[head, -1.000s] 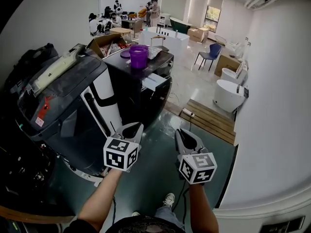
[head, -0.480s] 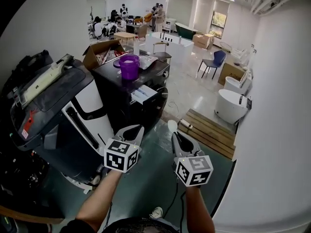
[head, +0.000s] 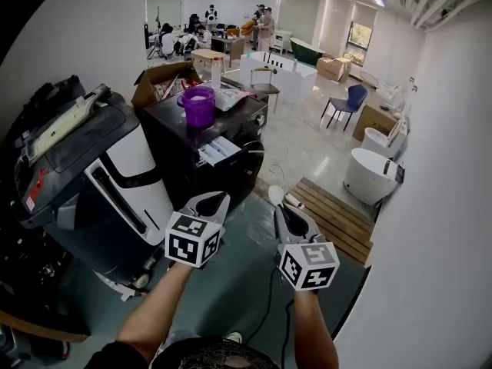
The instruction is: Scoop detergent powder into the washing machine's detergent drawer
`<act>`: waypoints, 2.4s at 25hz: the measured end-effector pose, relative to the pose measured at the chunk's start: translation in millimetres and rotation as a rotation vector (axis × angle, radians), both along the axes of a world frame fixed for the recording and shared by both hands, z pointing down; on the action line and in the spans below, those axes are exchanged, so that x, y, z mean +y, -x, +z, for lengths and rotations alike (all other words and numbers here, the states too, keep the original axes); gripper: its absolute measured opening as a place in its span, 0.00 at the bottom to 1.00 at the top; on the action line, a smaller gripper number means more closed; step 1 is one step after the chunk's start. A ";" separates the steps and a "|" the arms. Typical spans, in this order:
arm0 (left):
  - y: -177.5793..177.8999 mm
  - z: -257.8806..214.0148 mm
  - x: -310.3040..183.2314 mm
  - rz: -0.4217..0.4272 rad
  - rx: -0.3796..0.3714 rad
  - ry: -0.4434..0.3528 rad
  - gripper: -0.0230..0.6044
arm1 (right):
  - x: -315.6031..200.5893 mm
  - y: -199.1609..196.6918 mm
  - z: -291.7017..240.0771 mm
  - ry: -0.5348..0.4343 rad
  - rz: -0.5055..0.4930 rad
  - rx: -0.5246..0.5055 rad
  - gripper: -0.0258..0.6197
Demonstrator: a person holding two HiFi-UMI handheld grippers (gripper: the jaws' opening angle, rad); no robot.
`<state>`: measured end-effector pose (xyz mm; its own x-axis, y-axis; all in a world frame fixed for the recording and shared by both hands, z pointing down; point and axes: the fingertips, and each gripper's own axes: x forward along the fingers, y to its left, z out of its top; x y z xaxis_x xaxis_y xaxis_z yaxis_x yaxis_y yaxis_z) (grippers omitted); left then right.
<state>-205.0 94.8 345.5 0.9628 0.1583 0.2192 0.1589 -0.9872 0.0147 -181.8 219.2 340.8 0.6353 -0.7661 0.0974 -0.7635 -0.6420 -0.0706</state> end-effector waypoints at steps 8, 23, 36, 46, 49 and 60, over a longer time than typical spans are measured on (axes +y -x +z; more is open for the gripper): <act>-13.6 0.5 -5.5 -0.040 0.001 -0.005 0.04 | -4.6 -19.8 -1.0 -0.003 -0.038 0.004 0.10; -86.5 15.6 -77.0 -0.105 0.007 0.020 0.04 | -77.7 -95.6 11.0 0.024 -0.105 0.006 0.10; -205.0 21.2 -181.1 -0.114 -0.009 0.054 0.04 | -180.8 -212.5 12.1 0.056 -0.114 -0.011 0.10; -264.3 24.2 -243.9 -0.121 -0.012 0.077 0.04 | -245.3 -269.4 14.0 0.088 -0.127 -0.015 0.10; -277.8 25.8 -256.6 -0.120 -0.013 0.083 0.04 | -258.9 -282.9 15.2 0.095 -0.128 -0.017 0.10; -303.7 25.8 -292.0 -0.143 0.000 0.092 0.04 | -296.4 -311.6 13.3 0.107 -0.155 0.000 0.10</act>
<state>98.6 -197.2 371.3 0.9769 0.0391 0.2103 0.0170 -0.9942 0.1061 129.8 -77.2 354.1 0.5108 -0.8399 0.1833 -0.8536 -0.5209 -0.0081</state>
